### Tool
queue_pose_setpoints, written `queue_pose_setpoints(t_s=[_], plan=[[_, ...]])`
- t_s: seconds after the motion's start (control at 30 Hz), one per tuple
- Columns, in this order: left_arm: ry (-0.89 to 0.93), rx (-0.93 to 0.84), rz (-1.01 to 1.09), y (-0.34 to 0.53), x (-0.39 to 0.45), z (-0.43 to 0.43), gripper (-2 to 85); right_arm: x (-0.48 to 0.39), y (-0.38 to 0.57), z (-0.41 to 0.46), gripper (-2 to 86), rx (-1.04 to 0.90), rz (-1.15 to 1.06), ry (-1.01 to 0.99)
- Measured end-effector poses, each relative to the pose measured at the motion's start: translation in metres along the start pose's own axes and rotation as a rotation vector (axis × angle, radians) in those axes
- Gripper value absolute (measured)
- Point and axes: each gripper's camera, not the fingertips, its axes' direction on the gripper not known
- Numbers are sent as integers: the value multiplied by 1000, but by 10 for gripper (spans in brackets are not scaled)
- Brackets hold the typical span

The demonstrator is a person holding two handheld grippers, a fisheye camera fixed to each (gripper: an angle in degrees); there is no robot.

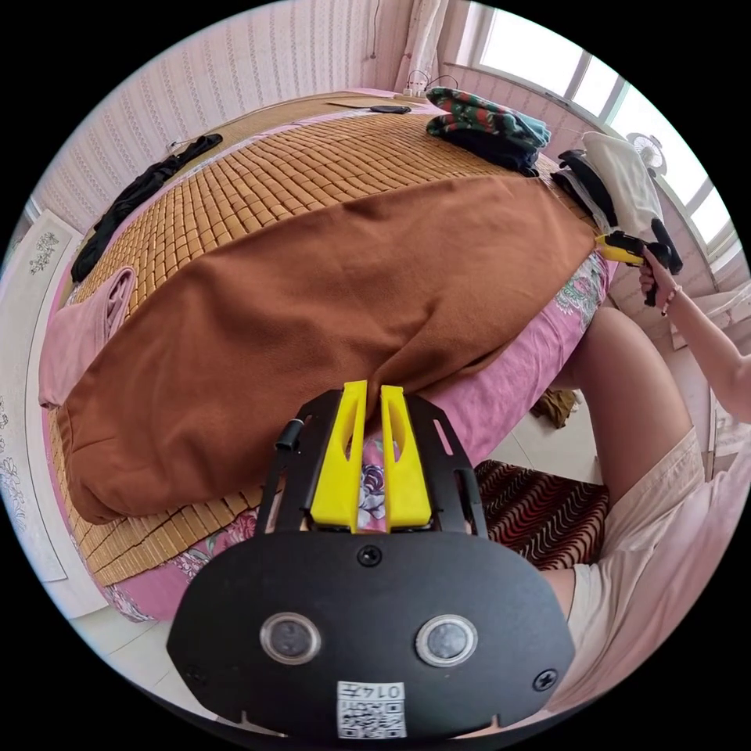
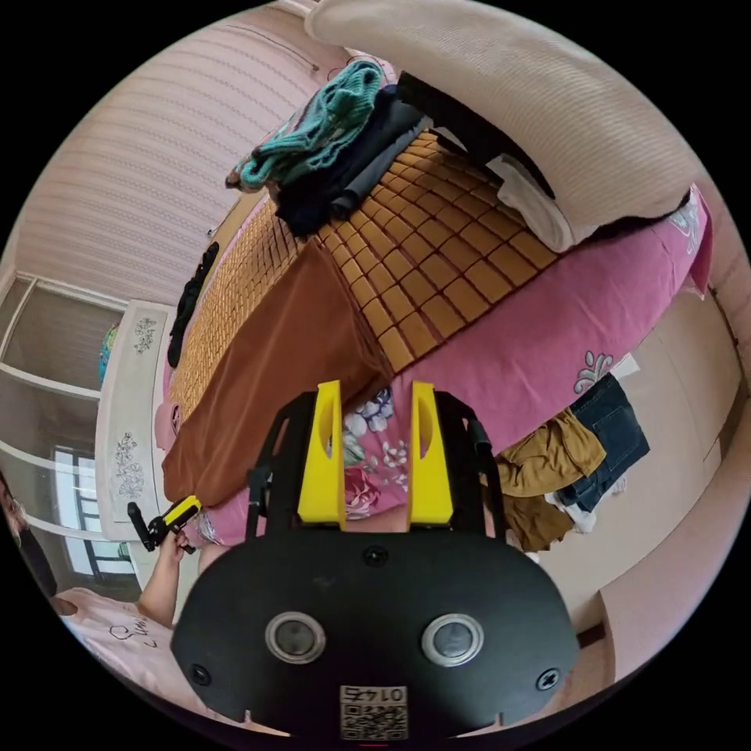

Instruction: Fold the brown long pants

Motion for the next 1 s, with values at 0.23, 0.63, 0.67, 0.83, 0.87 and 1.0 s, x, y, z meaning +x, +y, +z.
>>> queue_pose_setpoints(t_s=[0.23,0.63,0.67,0.83,0.87,1.0], plan=[[-8,20,-35,9,-3,0,40,4,7,13,55,-3,110,-128],[213,99,-51,19,13,6,37,-15,-20,-6,13,-8,133,-52],[216,99,-62,20,14,8,38,-13,-17,-2,11,-20,171,-46],[231,114,-81,37,10,1,26,-83,-1,-26,2,166,73,231],[217,108,-77,40,10,-1,23,-116,-1,-21,0,164,-32,255],[76,123,-175,61,-11,-21,43,-261,-6,50,1,-45,-475,176]])
